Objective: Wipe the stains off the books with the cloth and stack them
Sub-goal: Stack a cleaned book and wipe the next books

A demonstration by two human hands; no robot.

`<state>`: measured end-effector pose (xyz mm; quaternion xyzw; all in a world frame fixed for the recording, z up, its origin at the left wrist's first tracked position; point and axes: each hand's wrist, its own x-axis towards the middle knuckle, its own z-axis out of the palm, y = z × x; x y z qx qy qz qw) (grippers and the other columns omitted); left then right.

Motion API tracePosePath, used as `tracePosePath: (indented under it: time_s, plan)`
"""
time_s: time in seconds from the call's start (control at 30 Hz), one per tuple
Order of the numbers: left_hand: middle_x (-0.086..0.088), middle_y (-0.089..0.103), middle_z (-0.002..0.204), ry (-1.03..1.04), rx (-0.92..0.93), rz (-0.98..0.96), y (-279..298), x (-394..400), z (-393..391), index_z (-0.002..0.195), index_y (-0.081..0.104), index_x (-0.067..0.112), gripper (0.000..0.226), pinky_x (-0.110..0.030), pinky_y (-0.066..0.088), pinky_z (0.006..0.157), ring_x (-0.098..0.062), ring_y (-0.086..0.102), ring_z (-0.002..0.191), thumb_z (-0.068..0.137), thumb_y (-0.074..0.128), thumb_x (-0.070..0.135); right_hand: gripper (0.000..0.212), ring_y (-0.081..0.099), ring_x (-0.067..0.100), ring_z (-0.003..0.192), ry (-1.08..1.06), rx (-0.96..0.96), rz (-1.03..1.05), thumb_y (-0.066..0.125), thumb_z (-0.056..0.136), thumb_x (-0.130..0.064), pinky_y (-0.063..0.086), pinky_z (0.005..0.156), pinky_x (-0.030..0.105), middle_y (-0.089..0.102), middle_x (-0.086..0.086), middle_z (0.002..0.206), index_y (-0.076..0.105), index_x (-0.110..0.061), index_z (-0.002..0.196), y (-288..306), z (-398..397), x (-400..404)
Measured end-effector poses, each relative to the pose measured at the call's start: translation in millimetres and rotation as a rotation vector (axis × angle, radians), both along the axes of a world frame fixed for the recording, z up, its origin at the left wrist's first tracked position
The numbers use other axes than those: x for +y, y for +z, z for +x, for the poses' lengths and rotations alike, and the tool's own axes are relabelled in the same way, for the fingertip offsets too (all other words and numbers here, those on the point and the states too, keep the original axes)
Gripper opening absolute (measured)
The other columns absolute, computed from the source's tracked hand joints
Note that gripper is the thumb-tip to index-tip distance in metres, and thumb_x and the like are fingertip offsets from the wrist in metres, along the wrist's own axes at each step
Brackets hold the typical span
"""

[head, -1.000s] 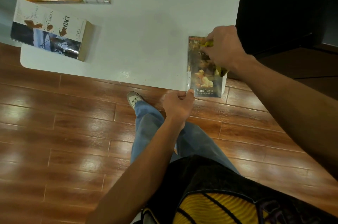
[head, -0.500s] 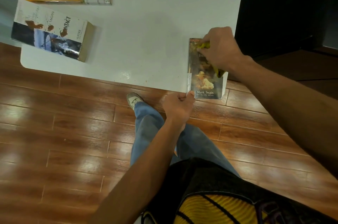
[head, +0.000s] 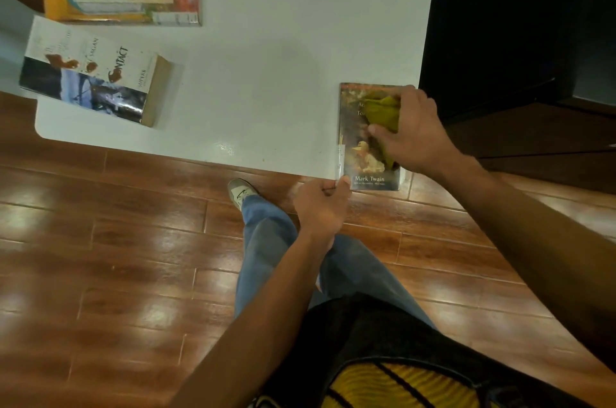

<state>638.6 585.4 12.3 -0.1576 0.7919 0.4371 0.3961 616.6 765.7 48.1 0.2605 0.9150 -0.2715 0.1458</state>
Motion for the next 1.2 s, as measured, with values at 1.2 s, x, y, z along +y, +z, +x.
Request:
tracePosePath:
  time_s: [1.2]
  plan:
    - [0.009, 0.072, 0.067, 0.010, 0.008, 0.070, -3, -5, 0, 0.074, 0.074, 0.024, 0.031, -0.014, 0.050, 0.063, -0.002, 0.067, 0.065, 0.096, 0.064, 0.043, 0.040, 0.060, 0.016, 0.099, -0.136, 0.249, -0.179, 0.077, 0.087, -0.021, 0.046, 0.069, 0.012, 0.065, 0.002, 0.111, 0.054, -0.019, 0.120, -15, -59, 8]
